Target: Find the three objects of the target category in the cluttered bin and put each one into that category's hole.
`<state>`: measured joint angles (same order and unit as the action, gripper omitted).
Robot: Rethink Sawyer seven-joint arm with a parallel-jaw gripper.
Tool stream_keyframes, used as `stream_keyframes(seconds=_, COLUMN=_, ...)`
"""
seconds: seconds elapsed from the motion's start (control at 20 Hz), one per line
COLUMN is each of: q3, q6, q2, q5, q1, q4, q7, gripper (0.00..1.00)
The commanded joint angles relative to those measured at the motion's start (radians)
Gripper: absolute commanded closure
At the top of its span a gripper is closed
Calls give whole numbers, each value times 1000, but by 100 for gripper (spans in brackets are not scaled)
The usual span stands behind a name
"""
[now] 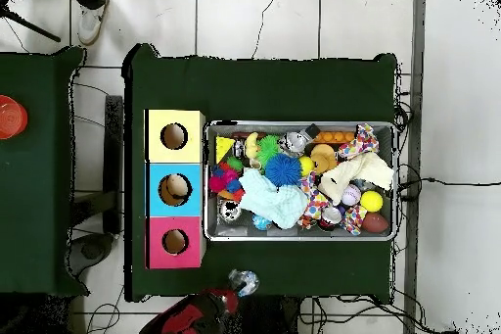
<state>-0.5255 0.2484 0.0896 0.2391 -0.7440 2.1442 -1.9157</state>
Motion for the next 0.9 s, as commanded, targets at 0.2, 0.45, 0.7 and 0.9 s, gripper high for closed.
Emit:
stream_keyframes(seconds=0.2, q3=40, q6=135, q2=-61, q5=-10, q1=31, q4=-191, q7=-112, gripper=0)
stream_keyframes(seconds=0.45, q3=42, q6=154, q2=-73, q5=-9, q1=37, q4=-194, q7=-122, gripper=0)
stream_keyframes(seconds=0.7, q3=41, q6=190, q2=-84, q5=-23, q1=45, q4=-201, q7=-116, gripper=0)
stream_keyframes(seconds=0.9, q3=42, q6=254, q2=-92, q5=-24, q1=47, q4=-195, q7=-138, gripper=100)
